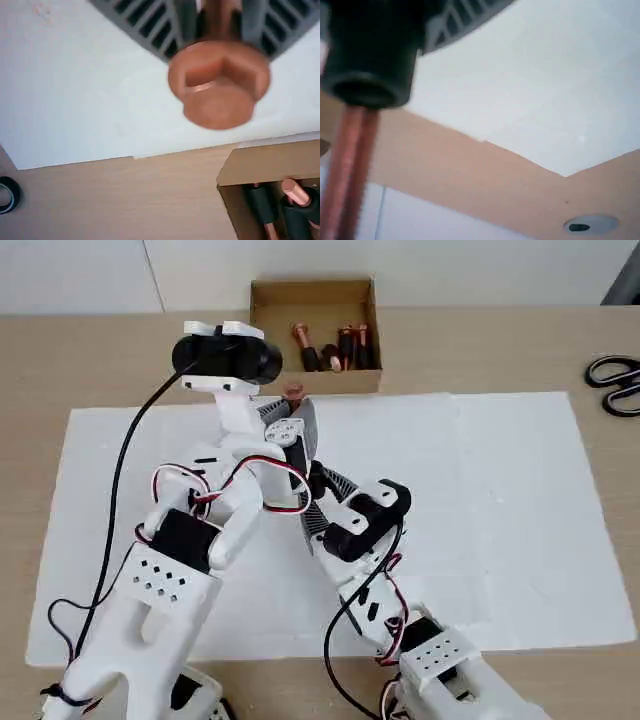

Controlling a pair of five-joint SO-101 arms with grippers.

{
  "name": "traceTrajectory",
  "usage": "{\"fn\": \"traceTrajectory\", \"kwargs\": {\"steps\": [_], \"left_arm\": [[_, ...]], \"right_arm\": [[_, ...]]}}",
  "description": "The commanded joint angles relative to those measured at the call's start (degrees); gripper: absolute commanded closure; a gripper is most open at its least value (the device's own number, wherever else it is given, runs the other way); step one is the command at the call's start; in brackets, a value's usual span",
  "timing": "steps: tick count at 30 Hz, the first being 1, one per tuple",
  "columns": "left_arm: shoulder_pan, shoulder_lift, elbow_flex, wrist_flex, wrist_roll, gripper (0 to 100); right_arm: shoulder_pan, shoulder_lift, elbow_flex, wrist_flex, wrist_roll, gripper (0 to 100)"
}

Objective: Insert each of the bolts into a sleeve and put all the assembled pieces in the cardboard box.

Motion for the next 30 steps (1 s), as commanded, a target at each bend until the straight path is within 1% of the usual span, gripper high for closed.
{"fn": "traceTrajectory", "kwargs": {"steps": [1,15,19,24,30], "left_arm": [[0.4,-2.4,-0.6,-1.6,0.3,99],[0.6,-2.5,-0.8,-1.4,0.4,99],[0.2,-5.0,-0.8,-1.4,0.4,99],[0.4,-5.6,-0.7,0.6,0.4,99],[0.6,-5.7,-0.3,0.6,0.4,99]], "right_arm": [[0.0,-0.9,0.5,-1.3,0.6,99.5],[0.1,-0.9,0.5,-1.3,0.6,99.5],[0.1,-0.9,0.5,-1.3,0.6,99.5],[0.2,-0.8,0.5,-1.3,0.6,99.5],[0.2,-0.8,0.5,-1.3,0.6,99.5]]}}
